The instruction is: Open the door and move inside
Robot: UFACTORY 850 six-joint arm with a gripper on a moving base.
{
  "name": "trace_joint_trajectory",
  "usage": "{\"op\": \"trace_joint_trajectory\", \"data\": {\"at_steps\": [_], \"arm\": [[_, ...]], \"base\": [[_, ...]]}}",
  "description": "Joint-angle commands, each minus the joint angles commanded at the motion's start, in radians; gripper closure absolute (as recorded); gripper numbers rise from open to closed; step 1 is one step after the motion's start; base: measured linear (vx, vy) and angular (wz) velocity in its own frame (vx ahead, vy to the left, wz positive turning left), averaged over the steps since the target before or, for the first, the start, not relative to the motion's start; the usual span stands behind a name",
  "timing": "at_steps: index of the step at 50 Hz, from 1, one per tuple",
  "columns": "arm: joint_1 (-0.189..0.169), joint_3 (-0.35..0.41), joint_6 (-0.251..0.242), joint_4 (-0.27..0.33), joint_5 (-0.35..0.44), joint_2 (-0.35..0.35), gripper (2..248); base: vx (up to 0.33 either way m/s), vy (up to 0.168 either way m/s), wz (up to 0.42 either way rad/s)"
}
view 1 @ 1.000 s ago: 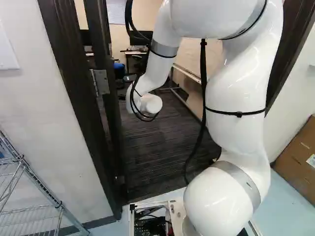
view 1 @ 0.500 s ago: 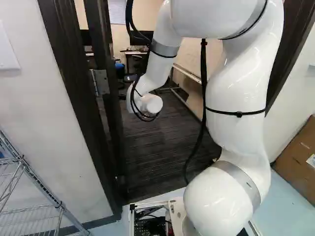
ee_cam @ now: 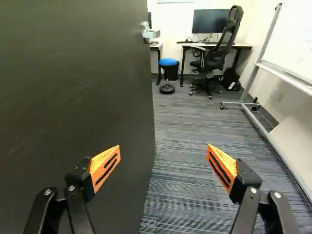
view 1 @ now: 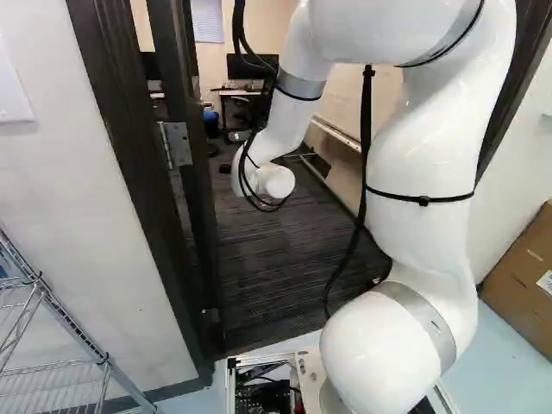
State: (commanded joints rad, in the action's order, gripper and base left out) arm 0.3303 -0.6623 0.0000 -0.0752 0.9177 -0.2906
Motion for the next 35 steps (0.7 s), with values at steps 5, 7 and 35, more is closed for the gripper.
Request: {"op": "trace_joint_trajectory", "data": {"at_steps": [5, 7, 35], "arm": [[-0.014, 0.008, 0.000, 0.000, 0.000, 0.007, 3], [-0.020, 0.011, 0.000, 0.000, 0.000, 0.009, 3], [-0.043, 0.049, 0.000, 0.005, -0.003, 0.047, 3]], "base": [[0.000, 0.000, 0.000], [0.000, 0.000, 0.000], [0.000, 0.000, 0.000]]}}
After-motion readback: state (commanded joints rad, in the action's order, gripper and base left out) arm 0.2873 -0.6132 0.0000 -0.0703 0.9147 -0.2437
